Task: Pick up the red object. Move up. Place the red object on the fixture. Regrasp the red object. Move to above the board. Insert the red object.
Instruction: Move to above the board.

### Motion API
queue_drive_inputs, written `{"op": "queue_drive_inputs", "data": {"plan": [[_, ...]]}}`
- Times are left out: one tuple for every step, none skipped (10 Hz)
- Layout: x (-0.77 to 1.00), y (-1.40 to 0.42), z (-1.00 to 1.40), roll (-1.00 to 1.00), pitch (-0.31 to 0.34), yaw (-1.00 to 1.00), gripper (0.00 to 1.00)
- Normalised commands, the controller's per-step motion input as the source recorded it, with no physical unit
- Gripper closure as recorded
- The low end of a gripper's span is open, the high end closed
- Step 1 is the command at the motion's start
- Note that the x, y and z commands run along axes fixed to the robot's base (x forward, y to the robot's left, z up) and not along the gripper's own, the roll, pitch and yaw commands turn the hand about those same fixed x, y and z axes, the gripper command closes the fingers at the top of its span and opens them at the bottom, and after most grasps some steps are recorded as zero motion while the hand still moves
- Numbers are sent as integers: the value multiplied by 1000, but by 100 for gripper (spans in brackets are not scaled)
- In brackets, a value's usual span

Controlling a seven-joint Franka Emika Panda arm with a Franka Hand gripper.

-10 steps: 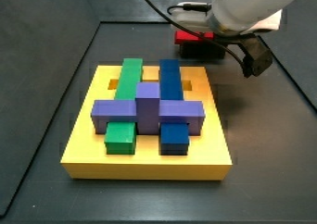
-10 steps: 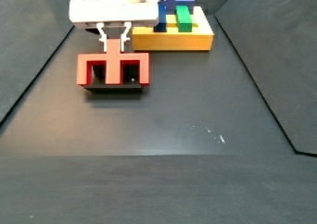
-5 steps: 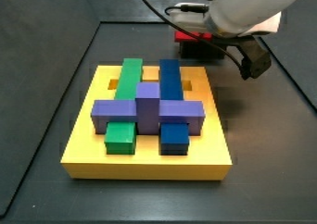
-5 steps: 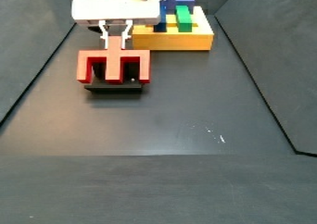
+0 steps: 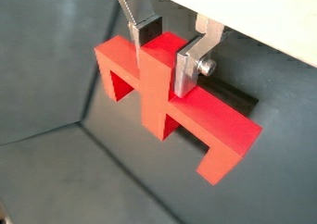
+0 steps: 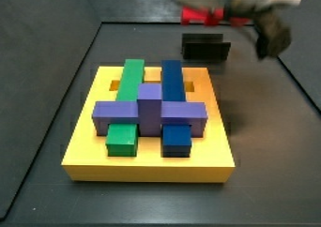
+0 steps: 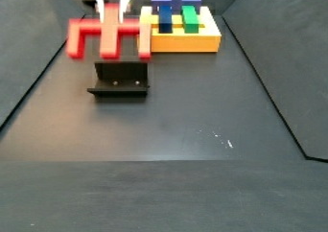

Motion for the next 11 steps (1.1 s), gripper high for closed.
{"op": "queue_drive_inputs", "data": {"plan": [[-37,33,1400,-68,43,-4,100],[-21,13,1400,-37,69,4,100],[-21,15,1400,-9,60,15,100],[-13,12,1400,6,58,25,100],[8,-11,482,-10,77,33,100],[22,-11,216,-2,78,39,100],[-1008,-1400,265,-1000,101,34,100],[-1027,-1400,264,-1000,93,33,100],[-1098,-1400,277,-1000,71,45,100],[-1128,-1400,252,-1000,69,53,100],[-1117,-1400,248,-1000,62,59,100]]}}
